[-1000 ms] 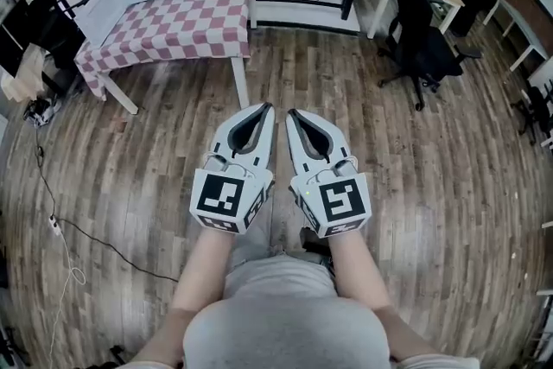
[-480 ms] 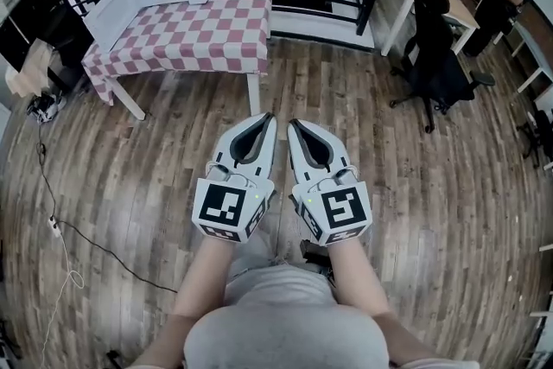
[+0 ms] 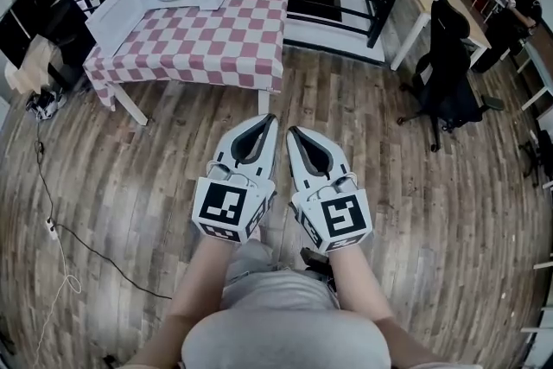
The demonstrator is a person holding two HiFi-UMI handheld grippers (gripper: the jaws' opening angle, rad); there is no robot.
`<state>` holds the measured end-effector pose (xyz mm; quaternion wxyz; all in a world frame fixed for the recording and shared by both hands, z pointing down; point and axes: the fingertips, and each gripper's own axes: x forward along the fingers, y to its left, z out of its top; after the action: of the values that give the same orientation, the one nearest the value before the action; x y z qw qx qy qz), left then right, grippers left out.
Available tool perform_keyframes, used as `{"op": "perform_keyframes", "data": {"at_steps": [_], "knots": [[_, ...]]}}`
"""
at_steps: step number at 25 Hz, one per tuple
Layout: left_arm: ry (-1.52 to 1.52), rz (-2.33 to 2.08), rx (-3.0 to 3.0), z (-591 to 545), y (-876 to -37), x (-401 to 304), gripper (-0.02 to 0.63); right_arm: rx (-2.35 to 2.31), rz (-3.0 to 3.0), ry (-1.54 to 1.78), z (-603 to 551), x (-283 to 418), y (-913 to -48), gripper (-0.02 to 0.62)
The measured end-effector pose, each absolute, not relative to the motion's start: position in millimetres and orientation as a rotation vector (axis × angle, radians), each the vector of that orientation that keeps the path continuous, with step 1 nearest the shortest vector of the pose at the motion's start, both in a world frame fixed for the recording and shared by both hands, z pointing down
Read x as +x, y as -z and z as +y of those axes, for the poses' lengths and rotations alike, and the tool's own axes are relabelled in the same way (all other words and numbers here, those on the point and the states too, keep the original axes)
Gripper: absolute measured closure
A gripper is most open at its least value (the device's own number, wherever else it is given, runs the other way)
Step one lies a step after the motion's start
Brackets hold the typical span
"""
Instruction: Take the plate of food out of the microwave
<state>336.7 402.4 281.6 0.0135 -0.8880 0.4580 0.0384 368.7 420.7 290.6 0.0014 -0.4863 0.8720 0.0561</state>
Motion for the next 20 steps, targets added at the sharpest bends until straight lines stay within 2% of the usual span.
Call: {"op": "perform_keyframes", "data": {"at_steps": [20], "knots": [[-0.100,1.550,-2.701,266.8,-285.6,233.7,0.606,-1.438,2.775,-0.179,275.6,278.2,-290.4,0.571]]}}
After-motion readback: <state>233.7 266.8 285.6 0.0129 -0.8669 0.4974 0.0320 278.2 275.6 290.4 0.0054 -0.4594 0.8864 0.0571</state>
